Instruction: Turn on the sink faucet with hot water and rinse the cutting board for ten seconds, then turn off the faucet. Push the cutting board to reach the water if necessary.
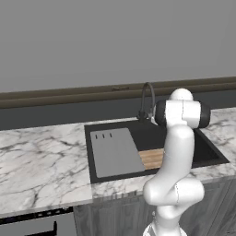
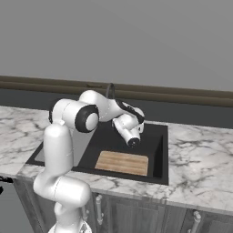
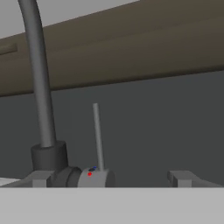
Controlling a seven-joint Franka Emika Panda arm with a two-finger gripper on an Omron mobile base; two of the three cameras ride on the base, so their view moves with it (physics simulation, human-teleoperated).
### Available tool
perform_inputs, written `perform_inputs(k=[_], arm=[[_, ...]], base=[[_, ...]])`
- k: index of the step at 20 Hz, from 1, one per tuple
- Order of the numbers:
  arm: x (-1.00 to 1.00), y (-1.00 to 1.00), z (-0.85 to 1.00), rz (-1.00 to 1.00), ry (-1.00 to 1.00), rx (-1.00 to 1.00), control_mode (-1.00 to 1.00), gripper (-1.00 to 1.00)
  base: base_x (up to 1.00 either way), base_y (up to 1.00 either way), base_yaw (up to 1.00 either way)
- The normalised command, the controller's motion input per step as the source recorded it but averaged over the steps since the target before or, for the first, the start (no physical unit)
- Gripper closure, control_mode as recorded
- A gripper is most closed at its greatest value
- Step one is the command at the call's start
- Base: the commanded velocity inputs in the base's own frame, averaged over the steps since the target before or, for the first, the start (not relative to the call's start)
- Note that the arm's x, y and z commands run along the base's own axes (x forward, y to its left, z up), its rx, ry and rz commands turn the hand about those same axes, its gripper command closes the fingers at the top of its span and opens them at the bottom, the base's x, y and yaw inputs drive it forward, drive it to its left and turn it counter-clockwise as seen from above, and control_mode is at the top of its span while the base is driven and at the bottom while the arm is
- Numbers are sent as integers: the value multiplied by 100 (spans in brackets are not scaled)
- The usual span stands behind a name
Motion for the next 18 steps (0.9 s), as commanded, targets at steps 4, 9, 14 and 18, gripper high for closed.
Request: perform_inputs(k=[4, 9, 14, 18], arm=[[8, 0, -1, 0, 0, 0, -100, -100], [7, 0, -1, 0, 0, 0, -100, -100], [6, 1, -1, 0, 0, 0, -100, -100], [1, 1, 0, -1, 0, 0, -100, -100]], base=[[0, 0, 0], [0, 0, 0], [0, 0, 0], [0, 0, 0]])
